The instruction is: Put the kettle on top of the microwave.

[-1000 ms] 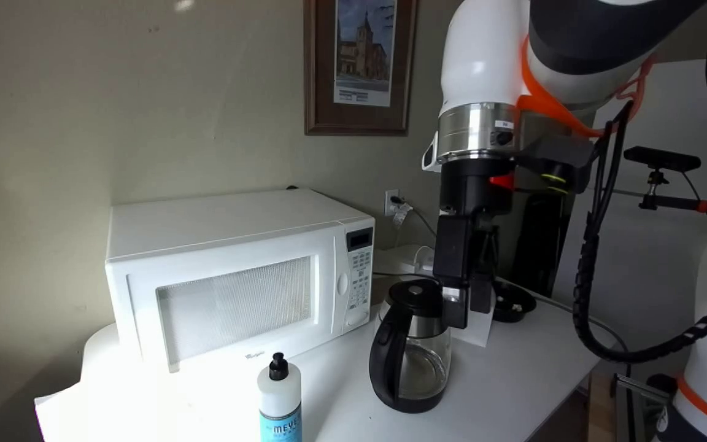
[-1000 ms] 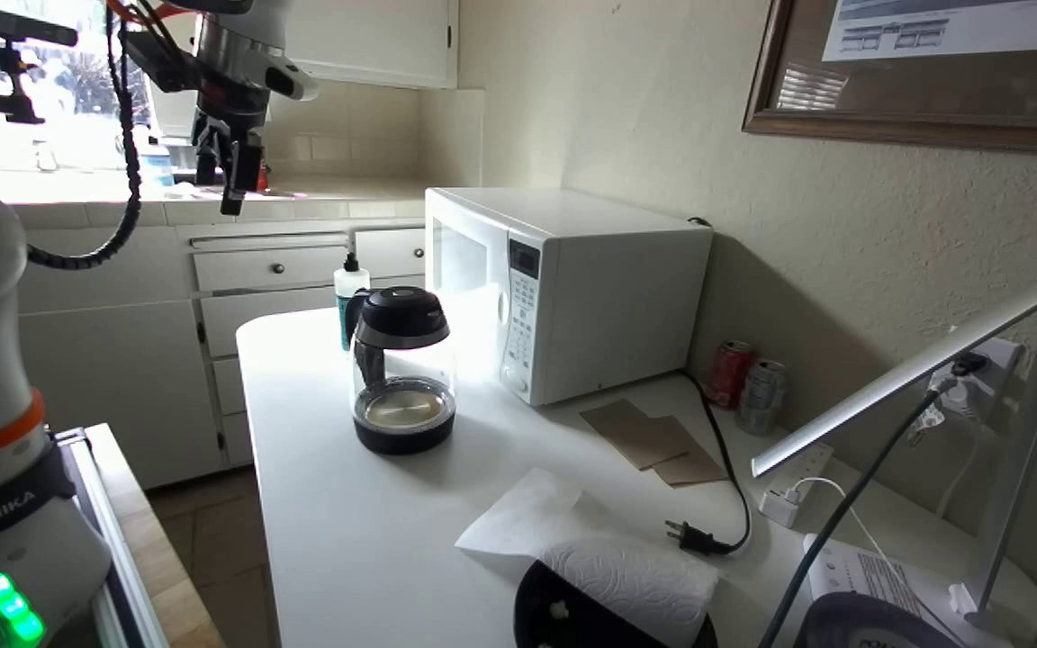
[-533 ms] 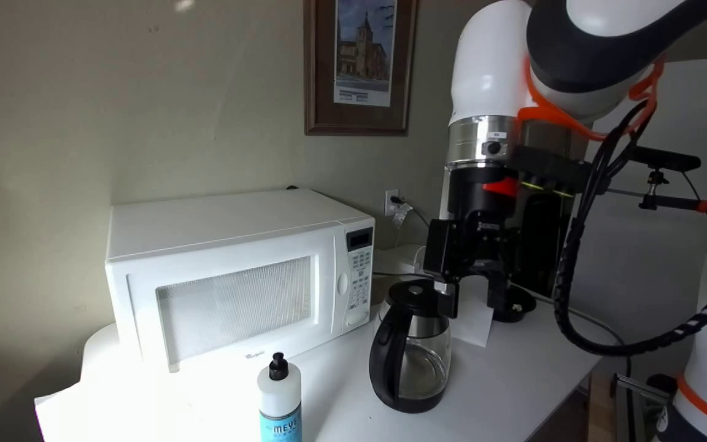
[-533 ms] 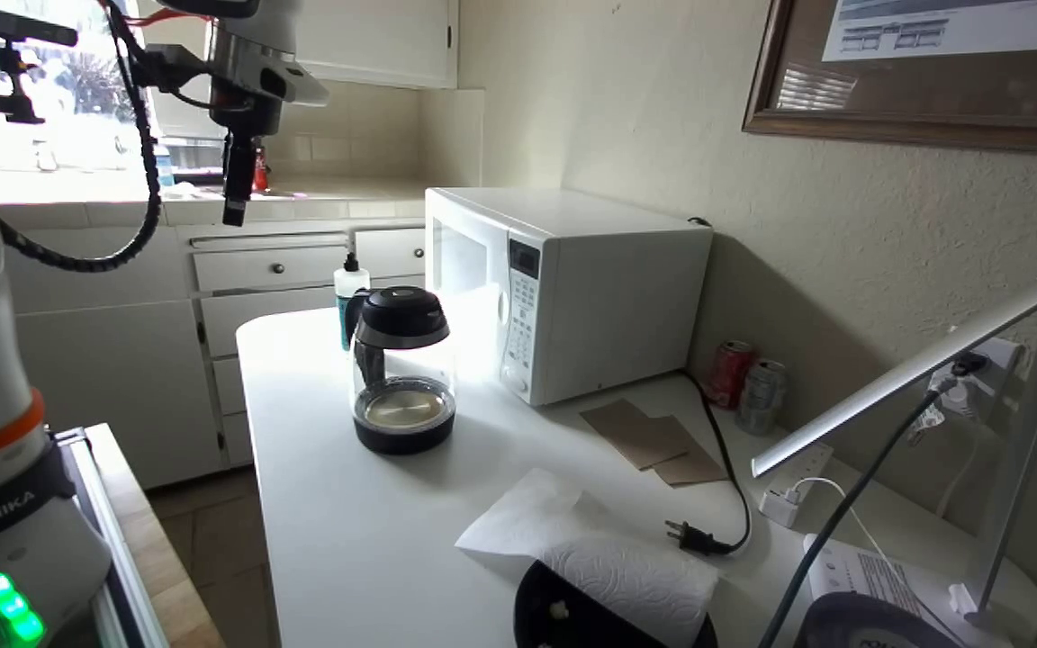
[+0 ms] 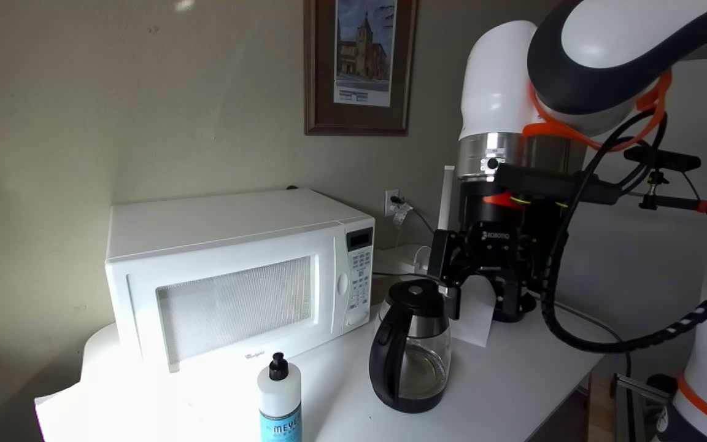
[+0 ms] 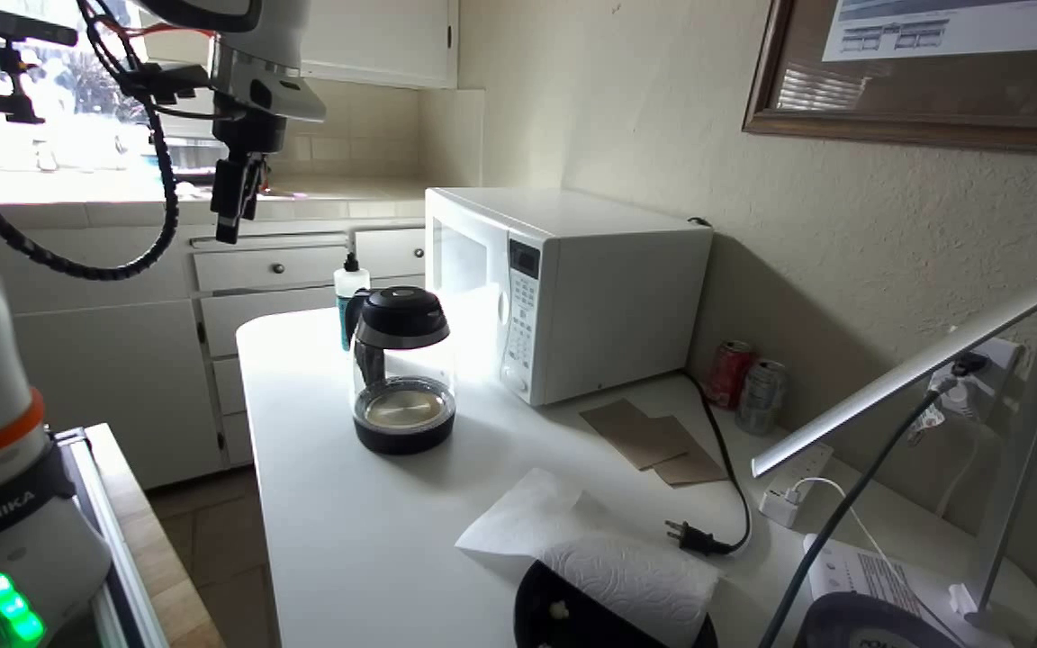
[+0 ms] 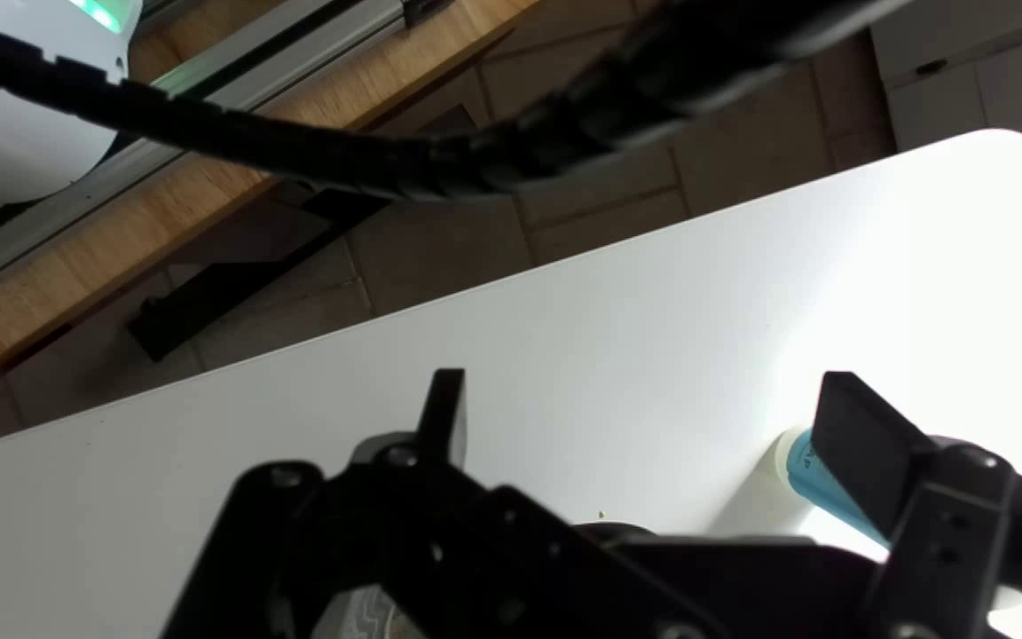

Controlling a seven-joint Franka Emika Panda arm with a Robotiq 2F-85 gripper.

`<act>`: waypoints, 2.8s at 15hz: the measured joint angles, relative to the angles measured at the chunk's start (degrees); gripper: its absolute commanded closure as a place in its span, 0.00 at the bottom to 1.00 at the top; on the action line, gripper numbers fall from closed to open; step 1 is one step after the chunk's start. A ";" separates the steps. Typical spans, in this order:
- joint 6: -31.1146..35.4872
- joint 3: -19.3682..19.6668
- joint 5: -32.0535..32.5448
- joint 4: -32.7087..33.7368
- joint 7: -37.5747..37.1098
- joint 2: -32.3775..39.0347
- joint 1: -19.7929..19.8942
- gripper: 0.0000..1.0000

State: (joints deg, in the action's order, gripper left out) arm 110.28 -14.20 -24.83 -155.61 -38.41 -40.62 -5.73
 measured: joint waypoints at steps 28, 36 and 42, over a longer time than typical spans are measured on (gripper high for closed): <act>25.42 -0.10 16.62 19.22 -43.49 34.74 9.15 0.00; 25.72 1.60 19.72 21.30 -47.23 38.15 3.43 0.00; 25.72 1.76 19.72 21.31 -47.17 38.14 3.40 0.00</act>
State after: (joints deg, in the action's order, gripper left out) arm 135.99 -12.45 -5.11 -134.30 -85.58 -2.48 -2.32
